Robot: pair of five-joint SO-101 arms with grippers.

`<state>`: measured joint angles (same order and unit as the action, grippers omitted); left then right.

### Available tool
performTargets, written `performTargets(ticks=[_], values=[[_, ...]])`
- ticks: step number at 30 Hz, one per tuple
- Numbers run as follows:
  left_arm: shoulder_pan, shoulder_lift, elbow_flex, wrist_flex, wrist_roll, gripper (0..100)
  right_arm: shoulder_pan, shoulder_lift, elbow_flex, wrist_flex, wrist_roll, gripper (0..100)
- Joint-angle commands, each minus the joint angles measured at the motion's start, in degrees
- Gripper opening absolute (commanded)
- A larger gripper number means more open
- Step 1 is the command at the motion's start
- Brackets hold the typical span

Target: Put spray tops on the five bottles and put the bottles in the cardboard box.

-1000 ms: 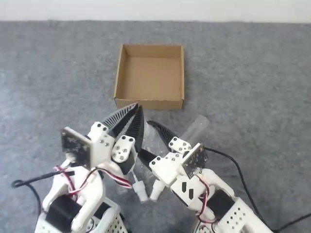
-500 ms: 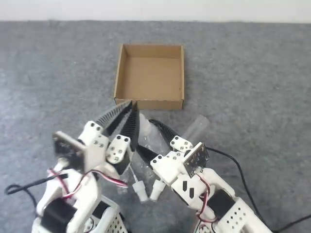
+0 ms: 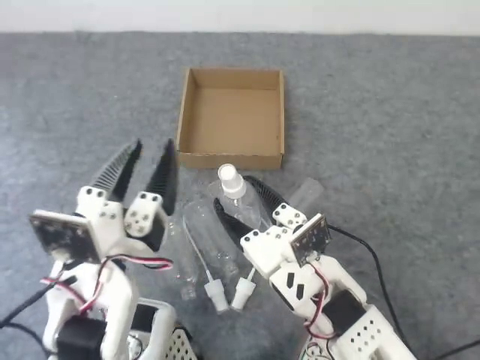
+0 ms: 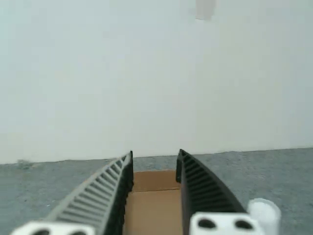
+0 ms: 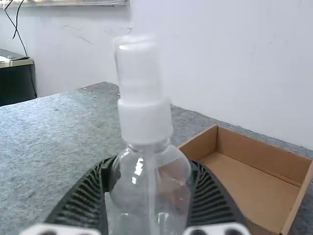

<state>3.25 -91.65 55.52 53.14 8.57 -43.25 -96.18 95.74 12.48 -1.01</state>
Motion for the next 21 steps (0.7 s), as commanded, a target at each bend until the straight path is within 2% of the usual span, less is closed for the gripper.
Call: performTargets(ticks=[1, 6, 10, 13, 21], values=[[-4.1, -0.3, 1.8, 0.5, 0.2, 9, 2.2, -0.7, 1.1, 0.4, -0.7, 0.6], [-10.2, -0.3, 7.2, 0.3, -0.1, 1, 2.7, -0.7, 1.1, 0.4, -0.7, 0.6], [-14.3, -0.3, 11.6, 0.2, 0.1, 1, 2.7, -1.0, 1.1, 1.3, -2.1, 0.6], [-14.9, -0.3, 15.0, 0.2, 0.1, 1, 2.7, -1.1, 1.1, 1.6, -4.3, 0.6], [-15.2, -0.3, 23.0, -2.1, 0.2, 1, 3.0, -1.1, 1.1, 1.5, -4.3, 0.6]])
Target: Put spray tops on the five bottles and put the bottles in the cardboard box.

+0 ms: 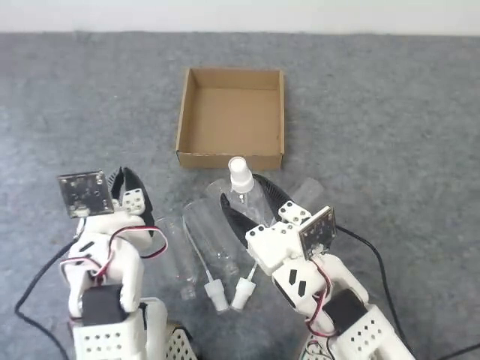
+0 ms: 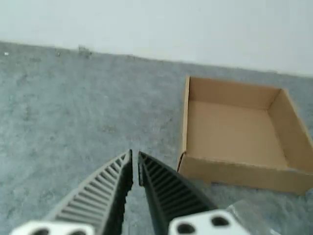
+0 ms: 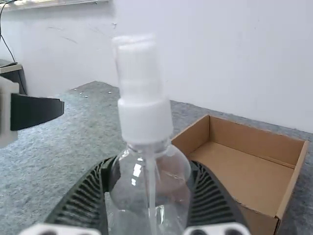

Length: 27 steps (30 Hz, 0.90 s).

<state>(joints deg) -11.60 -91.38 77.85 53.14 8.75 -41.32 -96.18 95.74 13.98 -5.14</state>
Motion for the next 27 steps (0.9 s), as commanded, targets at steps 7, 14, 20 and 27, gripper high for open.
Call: performTargets(ticks=[7, 14, 20, 27], values=[[-0.4, -0.5, 8.0, -10.5, -0.5, 1, 5.7, -1.1, -0.8, 0.3, -0.2, 0.6], [0.0, -0.5, 11.6, -15.6, -4.0, 1, 5.8, -0.7, -4.8, 0.5, -0.3, 0.6], [0.0, -0.5, 11.6, -15.5, -4.0, 1, 5.8, -0.4, -11.2, 0.5, -0.3, 0.6], [-0.3, -0.5, 11.6, -15.5, -4.0, 1, 5.8, 6.6, -19.7, -0.1, -0.2, 0.6]])
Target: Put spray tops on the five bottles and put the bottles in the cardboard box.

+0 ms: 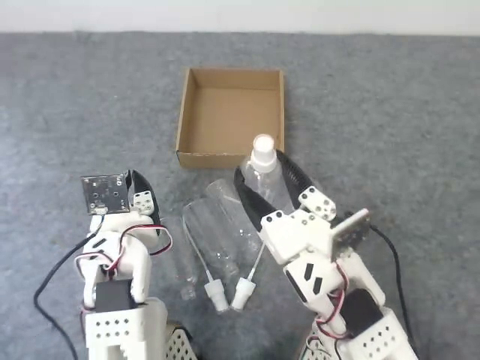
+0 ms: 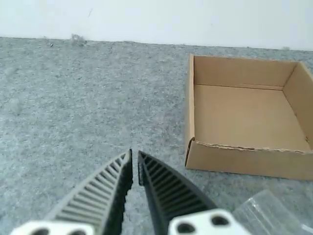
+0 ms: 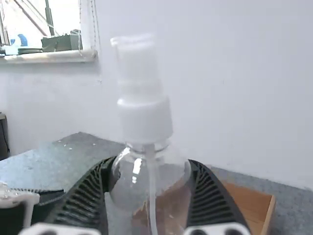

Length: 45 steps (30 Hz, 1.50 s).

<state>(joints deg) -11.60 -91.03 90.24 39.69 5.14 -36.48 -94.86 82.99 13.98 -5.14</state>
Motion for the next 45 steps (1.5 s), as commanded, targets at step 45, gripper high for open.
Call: performTargets(ticks=[45], values=[[-2.5, -0.9, -0.8, -2.3, -1.0, 1, 4.1, 100.3, -57.8, -38.6, -0.3, 0.6]])
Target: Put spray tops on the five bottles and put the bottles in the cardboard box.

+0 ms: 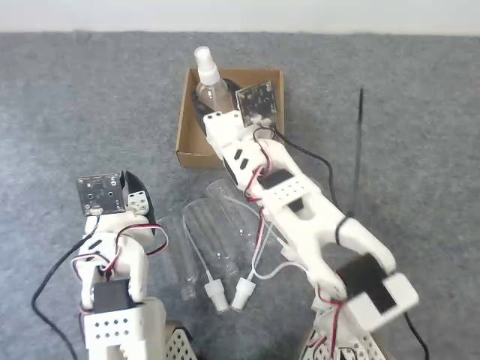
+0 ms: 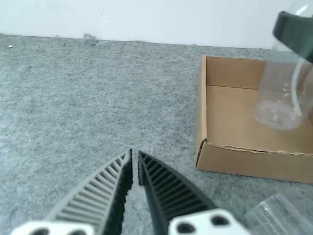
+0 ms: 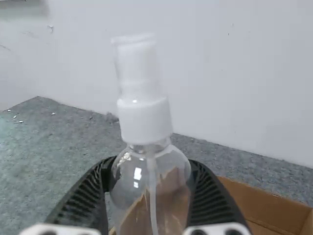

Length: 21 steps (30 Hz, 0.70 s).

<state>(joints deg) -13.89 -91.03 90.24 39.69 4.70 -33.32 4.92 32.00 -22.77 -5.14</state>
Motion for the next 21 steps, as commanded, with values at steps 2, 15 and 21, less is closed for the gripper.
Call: performTargets(ticks=[2, 15, 21], values=[[-0.3, -0.9, -0.8, -2.3, -0.5, 1, 0.9, 3.2, -9.4, -1.9, -0.3, 0.6], [-0.2, -0.9, -0.8, -2.2, -0.4, 1, 1.0, 24.4, -32.1, -1.9, -0.4, 0.6], [-0.2, -0.9, -0.8, -2.2, -0.4, 1, 2.9, 35.6, -44.9, -1.9, -0.5, 0.6]])
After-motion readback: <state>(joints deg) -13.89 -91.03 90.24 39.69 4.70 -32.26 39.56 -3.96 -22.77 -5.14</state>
